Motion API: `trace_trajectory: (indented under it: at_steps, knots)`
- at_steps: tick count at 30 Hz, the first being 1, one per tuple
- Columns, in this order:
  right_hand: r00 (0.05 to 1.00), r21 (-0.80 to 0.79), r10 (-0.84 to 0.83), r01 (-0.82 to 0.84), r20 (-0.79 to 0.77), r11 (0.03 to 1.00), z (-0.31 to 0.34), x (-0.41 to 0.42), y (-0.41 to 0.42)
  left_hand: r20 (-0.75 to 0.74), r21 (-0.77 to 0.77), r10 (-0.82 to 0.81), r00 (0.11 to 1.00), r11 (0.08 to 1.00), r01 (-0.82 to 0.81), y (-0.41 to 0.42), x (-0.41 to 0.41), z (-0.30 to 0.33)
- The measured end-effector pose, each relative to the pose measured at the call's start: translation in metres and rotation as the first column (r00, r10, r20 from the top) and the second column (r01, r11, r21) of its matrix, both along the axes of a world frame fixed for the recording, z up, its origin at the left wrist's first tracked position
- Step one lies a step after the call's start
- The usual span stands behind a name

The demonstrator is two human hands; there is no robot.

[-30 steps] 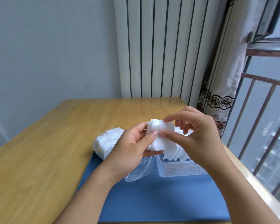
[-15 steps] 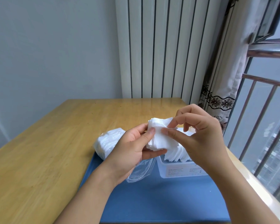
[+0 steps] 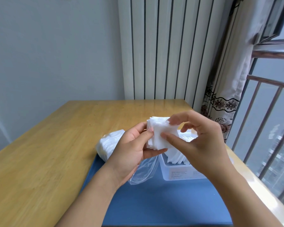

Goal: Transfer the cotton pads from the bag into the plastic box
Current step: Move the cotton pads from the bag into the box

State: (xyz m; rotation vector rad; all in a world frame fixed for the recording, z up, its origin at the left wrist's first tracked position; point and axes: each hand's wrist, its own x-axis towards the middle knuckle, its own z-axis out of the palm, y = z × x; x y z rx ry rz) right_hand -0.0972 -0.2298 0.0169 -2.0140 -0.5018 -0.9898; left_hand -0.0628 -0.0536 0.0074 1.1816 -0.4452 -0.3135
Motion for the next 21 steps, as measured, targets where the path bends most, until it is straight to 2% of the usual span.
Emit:
trace_trajectory:
  at_steps: [4, 8, 17, 21]
  knots:
    - [0.998, 0.099, 0.060, -0.057, -0.029, 0.993, 0.0013, 0.0019, -0.0012, 0.049, 0.011, 0.013, 0.999, 1.000, -0.013, -0.0008, -0.0004, -0.0007]
    - [0.999, 0.155, 0.049, -0.046, -0.011, 0.987, 0.0015, 0.0028, -0.0003, 0.048, 0.002, 0.017, 0.999, 1.000, -0.017, -0.0011, -0.0002, -0.0012]
    - [0.995, 0.108, 0.095, -0.091, -0.036, 0.990, 0.0004, 0.0043, -0.0017, 0.094, 0.055, 0.017, 0.995, 0.998, -0.022, 0.0009, -0.0015, 0.0004]
    - [0.995, 0.163, 0.097, -0.095, -0.001, 0.982, 0.0001, 0.0047, -0.0008, 0.116, 0.017, 0.089, 0.989, 0.996, -0.092, -0.0018, -0.0031, 0.0007]
